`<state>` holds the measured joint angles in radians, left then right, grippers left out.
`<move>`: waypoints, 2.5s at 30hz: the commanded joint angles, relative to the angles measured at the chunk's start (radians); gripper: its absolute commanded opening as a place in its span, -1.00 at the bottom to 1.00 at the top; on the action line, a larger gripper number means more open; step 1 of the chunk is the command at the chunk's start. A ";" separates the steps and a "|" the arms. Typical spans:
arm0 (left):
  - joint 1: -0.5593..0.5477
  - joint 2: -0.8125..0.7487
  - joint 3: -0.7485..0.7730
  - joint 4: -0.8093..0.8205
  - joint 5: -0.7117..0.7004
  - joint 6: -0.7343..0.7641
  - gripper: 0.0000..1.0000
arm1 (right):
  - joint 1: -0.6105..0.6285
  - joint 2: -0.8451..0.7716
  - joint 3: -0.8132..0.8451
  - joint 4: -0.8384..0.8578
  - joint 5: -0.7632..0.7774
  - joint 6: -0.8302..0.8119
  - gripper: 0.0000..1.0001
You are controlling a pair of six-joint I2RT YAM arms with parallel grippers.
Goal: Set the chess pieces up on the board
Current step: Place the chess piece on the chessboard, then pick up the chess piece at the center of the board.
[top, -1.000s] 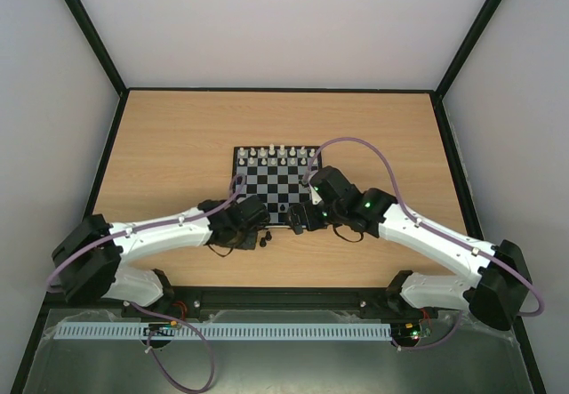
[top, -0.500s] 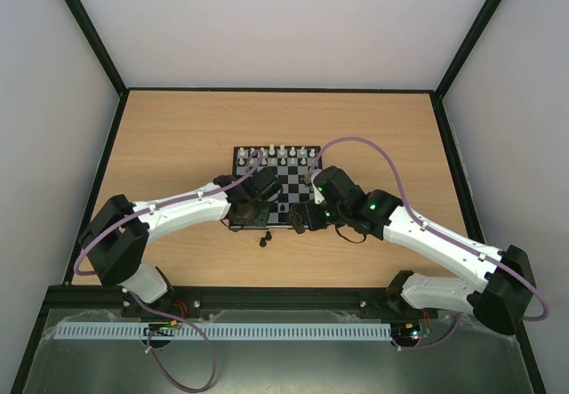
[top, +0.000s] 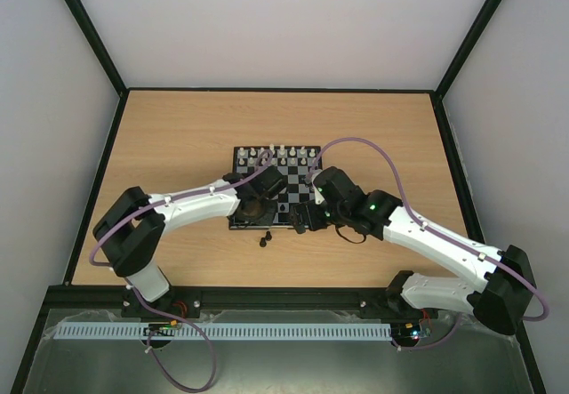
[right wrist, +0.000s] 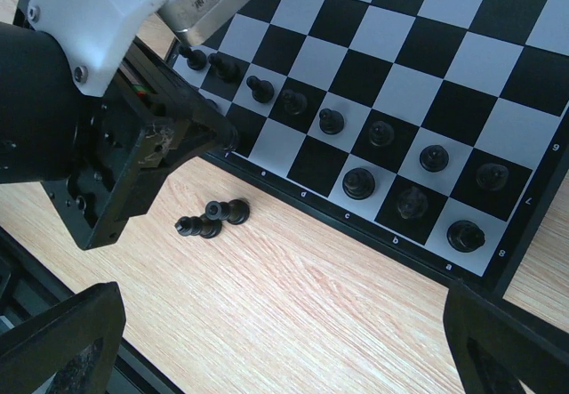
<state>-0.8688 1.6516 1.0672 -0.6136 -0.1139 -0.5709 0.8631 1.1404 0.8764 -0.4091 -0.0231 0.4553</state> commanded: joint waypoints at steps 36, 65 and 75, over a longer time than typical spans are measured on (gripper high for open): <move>0.010 -0.234 0.049 -0.049 -0.059 0.010 0.24 | -0.004 0.003 -0.009 -0.020 0.013 0.003 0.97; -0.004 -0.547 -0.340 0.320 0.054 -0.072 0.98 | 0.046 -0.043 -0.231 0.185 -0.077 0.098 0.97; -0.003 -0.524 -0.349 0.355 0.065 -0.066 0.98 | 0.054 -0.094 -0.287 0.191 -0.060 0.129 0.97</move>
<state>-0.8703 1.1049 0.7170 -0.2962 -0.0589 -0.6403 0.9096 1.0782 0.6174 -0.2256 -0.0891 0.5625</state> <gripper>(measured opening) 0.990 0.986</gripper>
